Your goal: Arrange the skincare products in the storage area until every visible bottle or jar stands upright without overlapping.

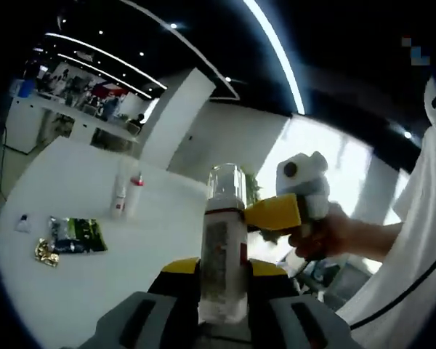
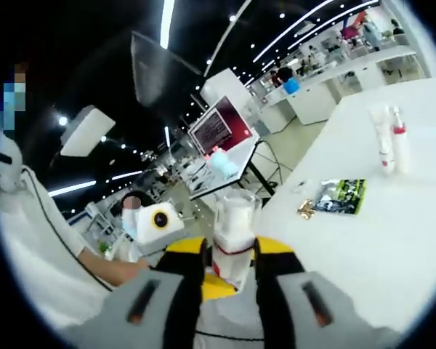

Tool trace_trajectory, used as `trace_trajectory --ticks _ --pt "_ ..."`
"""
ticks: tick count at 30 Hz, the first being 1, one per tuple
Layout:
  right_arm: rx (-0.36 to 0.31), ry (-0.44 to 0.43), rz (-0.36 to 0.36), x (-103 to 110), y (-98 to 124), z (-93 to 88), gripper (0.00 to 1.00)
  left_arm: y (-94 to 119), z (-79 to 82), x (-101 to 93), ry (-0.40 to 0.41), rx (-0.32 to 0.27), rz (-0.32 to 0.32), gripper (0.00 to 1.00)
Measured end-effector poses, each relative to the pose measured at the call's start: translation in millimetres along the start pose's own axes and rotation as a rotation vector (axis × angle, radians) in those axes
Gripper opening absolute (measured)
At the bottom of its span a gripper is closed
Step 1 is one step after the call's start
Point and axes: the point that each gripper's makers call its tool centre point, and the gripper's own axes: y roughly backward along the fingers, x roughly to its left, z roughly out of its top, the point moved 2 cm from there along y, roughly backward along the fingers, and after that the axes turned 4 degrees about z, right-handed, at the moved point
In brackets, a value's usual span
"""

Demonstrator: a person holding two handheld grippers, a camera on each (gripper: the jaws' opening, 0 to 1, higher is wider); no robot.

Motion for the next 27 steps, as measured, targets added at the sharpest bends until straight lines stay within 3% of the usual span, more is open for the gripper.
trace_trajectory --ticks 6,12,20,27 --pt "-0.032 -0.074 -0.054 -10 -3 -6.7 0.27 -4 -8.5 3.1 -0.103 0.033 0.093 0.24" --pt "-0.039 -0.102 -0.062 -11 -1 -12.7 0.25 -6 -7.8 -2.4 -0.106 0.019 0.082 0.24" --pt "-0.042 -0.006 -0.082 -6 7 -13.8 0.24 -11 -11.1 -7.5 -0.106 0.023 0.067 0.25" --pt "-0.003 0.081 -0.100 -6 6 -16.1 0.24 -11 -14.0 -6.0 -0.128 0.033 0.072 0.26"
